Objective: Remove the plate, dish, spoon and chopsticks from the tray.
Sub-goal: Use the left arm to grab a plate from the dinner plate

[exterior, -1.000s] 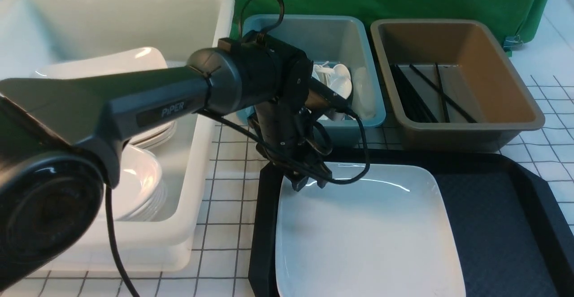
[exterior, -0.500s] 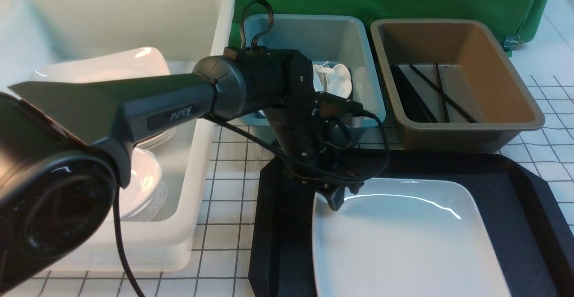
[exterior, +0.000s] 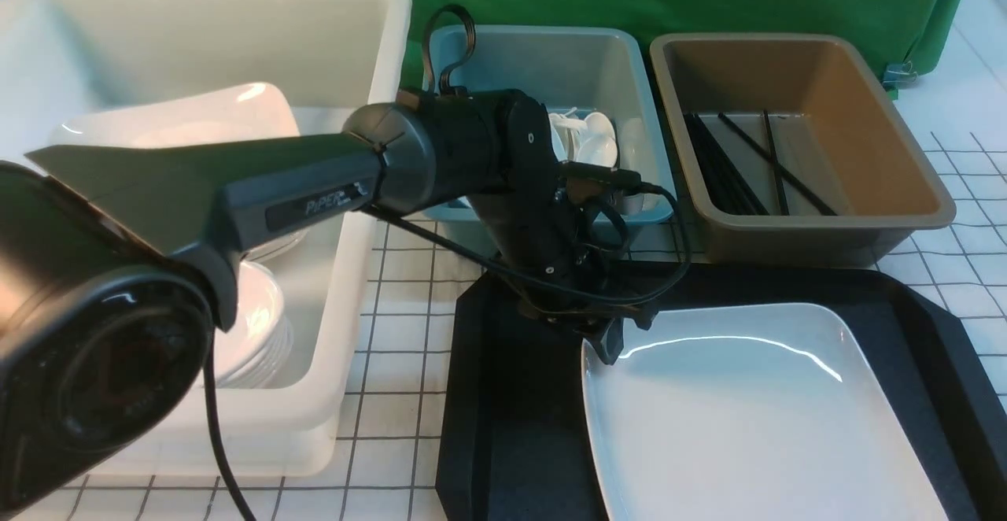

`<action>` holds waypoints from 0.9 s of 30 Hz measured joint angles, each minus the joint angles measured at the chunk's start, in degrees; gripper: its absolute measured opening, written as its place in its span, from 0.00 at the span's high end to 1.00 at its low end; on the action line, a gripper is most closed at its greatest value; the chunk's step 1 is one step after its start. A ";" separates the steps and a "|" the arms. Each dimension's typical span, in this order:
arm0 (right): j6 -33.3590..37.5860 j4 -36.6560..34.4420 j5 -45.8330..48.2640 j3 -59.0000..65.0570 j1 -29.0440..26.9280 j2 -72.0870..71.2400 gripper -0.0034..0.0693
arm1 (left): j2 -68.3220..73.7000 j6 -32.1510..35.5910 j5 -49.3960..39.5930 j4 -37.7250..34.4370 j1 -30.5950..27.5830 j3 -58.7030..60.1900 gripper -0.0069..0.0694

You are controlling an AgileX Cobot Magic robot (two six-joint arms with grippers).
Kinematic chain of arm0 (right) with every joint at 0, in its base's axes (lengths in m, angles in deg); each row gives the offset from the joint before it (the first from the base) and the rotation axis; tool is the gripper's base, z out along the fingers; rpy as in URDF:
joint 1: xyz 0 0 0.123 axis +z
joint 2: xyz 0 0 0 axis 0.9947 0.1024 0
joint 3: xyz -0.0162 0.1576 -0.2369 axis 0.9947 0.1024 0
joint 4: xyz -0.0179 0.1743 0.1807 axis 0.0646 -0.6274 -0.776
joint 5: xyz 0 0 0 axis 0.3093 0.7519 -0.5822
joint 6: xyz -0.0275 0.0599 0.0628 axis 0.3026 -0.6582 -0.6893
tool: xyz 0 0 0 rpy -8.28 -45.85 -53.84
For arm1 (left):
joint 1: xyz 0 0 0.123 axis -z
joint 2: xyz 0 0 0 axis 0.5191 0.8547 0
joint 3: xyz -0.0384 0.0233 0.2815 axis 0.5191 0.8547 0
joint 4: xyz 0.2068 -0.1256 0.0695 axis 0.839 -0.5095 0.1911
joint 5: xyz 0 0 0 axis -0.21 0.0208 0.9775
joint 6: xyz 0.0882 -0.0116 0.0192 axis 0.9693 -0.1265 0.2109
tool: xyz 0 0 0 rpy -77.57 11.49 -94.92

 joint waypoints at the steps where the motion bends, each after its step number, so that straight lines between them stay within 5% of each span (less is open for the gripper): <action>1: 0.00 0.00 0.00 0.00 0.00 0.00 0.90 | 0.45 -1.39 0.29 0.07 0.00 0.00 0.53; 9: 0.05 0.00 0.00 0.00 0.00 0.00 0.90 | 2.02 -4.27 1.12 -1.80 0.00 -0.48 0.55; 14: 0.05 0.00 0.00 0.00 0.00 0.00 0.90 | 2.15 -4.66 0.72 -2.77 0.00 -0.59 0.71; 27: 0.34 0.00 0.00 0.00 0.00 0.16 0.89 | -6.25 -8.09 -2.67 -4.16 0.06 -0.21 0.86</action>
